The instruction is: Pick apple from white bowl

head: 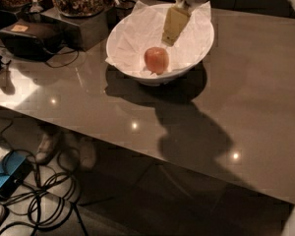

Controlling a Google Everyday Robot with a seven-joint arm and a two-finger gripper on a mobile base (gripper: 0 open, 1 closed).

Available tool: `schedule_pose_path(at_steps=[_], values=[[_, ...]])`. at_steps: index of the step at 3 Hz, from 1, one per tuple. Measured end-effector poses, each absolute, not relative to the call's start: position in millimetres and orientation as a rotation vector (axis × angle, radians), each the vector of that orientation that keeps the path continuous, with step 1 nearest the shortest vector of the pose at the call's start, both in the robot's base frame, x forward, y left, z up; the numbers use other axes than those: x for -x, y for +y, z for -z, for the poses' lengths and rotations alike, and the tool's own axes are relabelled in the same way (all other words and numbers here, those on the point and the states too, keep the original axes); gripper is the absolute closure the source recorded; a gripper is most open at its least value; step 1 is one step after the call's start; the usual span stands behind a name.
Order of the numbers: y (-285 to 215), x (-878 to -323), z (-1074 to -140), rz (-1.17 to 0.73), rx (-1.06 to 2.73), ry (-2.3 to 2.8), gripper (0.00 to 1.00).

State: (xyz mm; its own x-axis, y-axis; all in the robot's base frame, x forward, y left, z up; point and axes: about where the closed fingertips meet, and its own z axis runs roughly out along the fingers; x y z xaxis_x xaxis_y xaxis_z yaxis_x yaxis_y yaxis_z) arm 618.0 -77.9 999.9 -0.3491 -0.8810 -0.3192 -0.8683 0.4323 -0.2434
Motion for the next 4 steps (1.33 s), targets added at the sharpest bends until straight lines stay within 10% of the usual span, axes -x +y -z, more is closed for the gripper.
schedule_pose_path(at_steps=[4], values=[[-52, -658, -976, 0.020, 1.548, 2.311, 0.27]])
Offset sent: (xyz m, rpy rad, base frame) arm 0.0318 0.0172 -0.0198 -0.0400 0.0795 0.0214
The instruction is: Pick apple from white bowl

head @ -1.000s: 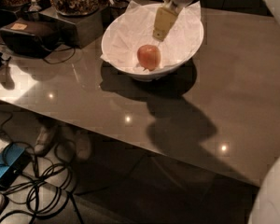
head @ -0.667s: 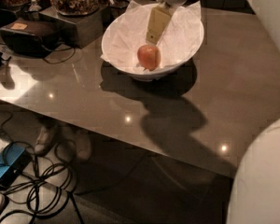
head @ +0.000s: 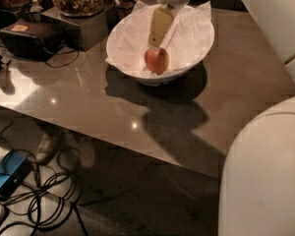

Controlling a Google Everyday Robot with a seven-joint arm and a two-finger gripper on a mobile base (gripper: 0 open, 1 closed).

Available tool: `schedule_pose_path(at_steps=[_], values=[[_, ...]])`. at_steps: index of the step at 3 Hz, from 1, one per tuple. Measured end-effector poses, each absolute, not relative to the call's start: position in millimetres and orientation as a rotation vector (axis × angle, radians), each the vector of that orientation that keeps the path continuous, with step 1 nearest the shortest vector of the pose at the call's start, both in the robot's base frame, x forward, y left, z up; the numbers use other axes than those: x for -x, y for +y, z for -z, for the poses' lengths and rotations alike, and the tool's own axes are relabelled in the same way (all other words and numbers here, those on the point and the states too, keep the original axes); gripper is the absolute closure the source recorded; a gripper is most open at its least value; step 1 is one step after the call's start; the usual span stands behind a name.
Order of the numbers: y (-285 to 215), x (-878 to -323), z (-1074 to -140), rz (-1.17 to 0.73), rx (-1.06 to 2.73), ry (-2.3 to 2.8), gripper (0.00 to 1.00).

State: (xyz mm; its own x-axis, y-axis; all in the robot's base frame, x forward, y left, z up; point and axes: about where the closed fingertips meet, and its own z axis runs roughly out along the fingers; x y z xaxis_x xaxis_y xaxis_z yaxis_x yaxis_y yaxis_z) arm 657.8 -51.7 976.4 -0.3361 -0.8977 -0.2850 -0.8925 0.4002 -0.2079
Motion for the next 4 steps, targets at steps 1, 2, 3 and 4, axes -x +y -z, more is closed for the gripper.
schedule_pose_path(at_steps=[1, 2, 3, 4], values=[[-43, -665, -967, 0.003, 1.583, 2.314, 0.12], [-39, -670, -961, -0.006, 1.602, 2.314, 0.11], [-37, -679, -946, -0.011, 1.620, 2.334, 0.10], [-36, -684, -935, -0.016, 1.630, 2.352, 0.10]])
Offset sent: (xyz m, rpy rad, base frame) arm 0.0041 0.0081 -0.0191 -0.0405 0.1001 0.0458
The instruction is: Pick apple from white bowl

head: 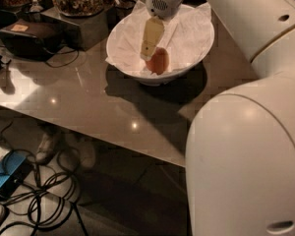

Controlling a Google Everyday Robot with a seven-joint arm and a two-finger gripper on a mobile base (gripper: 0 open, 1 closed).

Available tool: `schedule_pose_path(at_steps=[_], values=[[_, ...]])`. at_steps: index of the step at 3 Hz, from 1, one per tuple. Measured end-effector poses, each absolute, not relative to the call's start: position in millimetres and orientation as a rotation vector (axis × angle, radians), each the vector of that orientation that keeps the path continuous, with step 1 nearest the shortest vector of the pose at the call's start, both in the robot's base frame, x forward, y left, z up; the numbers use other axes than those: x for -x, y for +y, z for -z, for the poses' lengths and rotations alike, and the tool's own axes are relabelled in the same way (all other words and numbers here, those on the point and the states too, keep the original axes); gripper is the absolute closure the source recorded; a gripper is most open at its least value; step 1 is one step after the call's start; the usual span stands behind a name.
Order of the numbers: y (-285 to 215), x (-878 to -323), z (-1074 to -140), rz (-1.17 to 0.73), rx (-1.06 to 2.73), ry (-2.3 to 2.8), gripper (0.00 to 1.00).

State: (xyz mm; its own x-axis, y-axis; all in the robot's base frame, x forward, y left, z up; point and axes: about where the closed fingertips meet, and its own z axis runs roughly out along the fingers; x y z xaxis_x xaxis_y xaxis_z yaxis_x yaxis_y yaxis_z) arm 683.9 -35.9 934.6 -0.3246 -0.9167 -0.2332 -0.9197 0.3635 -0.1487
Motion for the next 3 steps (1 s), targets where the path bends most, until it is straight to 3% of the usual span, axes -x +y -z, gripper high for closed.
schedule_pose_path(at_steps=[3], values=[[-46, -688, -900, -0.032, 1.639, 2.424, 0.19]])
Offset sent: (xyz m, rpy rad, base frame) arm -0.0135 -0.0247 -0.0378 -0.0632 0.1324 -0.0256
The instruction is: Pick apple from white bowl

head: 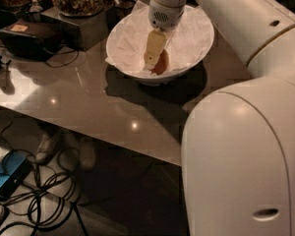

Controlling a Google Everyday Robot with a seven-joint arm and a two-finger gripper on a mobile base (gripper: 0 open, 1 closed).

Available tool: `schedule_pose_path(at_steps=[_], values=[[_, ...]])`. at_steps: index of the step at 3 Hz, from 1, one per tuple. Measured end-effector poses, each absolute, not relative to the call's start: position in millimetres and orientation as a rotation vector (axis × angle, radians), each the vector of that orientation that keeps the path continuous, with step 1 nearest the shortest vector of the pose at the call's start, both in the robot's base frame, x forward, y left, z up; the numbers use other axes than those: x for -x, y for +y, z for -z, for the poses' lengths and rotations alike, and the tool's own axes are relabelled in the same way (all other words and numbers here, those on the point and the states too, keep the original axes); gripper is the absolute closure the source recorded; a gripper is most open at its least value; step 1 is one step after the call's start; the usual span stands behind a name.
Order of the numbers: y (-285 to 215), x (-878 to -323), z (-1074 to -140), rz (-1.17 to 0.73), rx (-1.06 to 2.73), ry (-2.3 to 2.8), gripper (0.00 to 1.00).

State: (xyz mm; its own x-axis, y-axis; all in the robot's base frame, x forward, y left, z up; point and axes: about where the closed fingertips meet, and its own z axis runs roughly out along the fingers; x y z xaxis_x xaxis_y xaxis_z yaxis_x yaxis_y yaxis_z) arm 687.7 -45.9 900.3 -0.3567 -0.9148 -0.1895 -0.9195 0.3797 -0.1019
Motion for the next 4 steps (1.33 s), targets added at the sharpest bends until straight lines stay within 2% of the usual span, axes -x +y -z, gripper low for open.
schedule_pose_path(at_steps=[1, 4], values=[[-46, -689, -888, -0.046, 1.651, 2.445, 0.16], [-39, -691, -863, -0.081, 1.698, 2.460, 0.15]])
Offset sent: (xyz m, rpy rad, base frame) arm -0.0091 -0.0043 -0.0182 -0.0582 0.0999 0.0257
